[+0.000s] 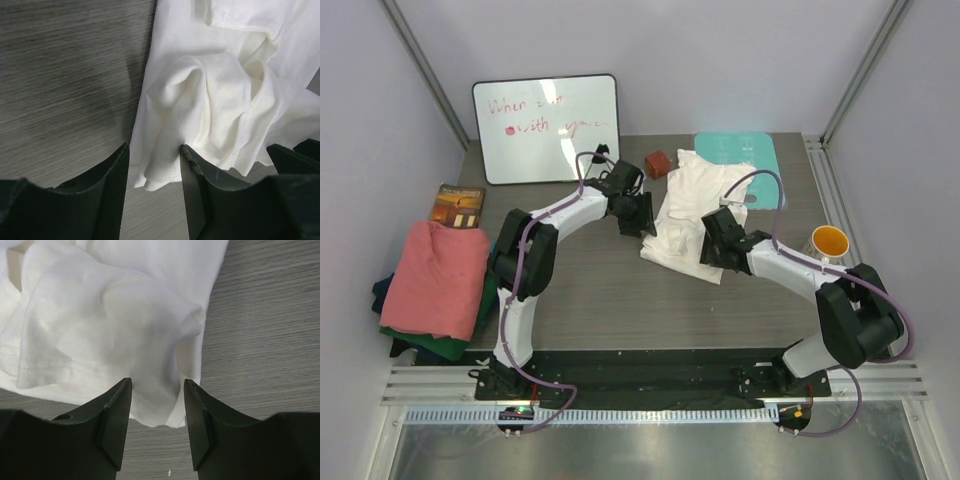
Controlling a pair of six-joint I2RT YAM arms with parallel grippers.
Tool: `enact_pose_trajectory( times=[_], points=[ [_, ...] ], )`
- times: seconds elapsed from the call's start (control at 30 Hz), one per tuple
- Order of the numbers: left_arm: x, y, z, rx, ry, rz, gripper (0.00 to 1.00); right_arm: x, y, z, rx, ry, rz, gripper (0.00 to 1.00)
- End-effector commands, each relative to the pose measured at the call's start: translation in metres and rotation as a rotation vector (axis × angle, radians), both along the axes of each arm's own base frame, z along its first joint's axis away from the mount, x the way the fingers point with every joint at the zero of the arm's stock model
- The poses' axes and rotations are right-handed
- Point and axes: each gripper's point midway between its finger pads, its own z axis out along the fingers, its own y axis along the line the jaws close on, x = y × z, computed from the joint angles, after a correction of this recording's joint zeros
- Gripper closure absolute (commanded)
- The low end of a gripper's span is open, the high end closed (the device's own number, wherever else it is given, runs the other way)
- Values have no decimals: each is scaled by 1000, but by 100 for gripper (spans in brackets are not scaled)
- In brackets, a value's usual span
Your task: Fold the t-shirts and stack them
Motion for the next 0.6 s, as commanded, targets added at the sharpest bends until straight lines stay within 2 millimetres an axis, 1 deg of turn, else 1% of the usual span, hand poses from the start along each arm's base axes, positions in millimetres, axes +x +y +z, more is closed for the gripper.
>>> enact_pose_trajectory(
  times=[0.0, 0.03, 0.07, 0.13, 0.17, 0.2, 0.27, 0.3, 0.43, 0.53, 0.57],
  points=[
    [-2, -7, 15, -68, -20, -7, 57, 4, 7, -7, 32, 2, 0, 50],
    [-2, -8, 15, -72, -22, -7, 60, 5, 8, -9, 34, 6, 1, 53],
    [-2, -8, 17, -76, -24, -6, 67, 5, 8, -12, 32, 13, 2, 54],
    [-3, -7, 16, -77, -23, -6, 75, 4, 9, -15, 30, 20, 9, 59],
    [-5, -7, 15, -78, -19, -8, 86, 4, 9, -16, 29, 24, 7, 62],
    [-5, -7, 16, -80, -20, -9, 92, 4, 9, -16, 31, 25, 8, 68],
    [-6, -6, 16, -77, -20, -9, 100, 4, 9, -15, 38, 20, 4, 74],
    [-6, -6, 16, -75, -22, -9, 100, 4, 10, -12, 47, 12, 4, 77],
    [-5, -5, 21, -76, -33, -13, 100, 5, 12, 1, 68, -17, 5, 77],
    [-1, -8, 32, -82, -49, -20, 100, 9, 13, 13, 76, -41, 1, 77],
    [4, -11, 41, -93, -66, -23, 100, 12, 12, 17, 74, -49, -3, 77]
  ],
)
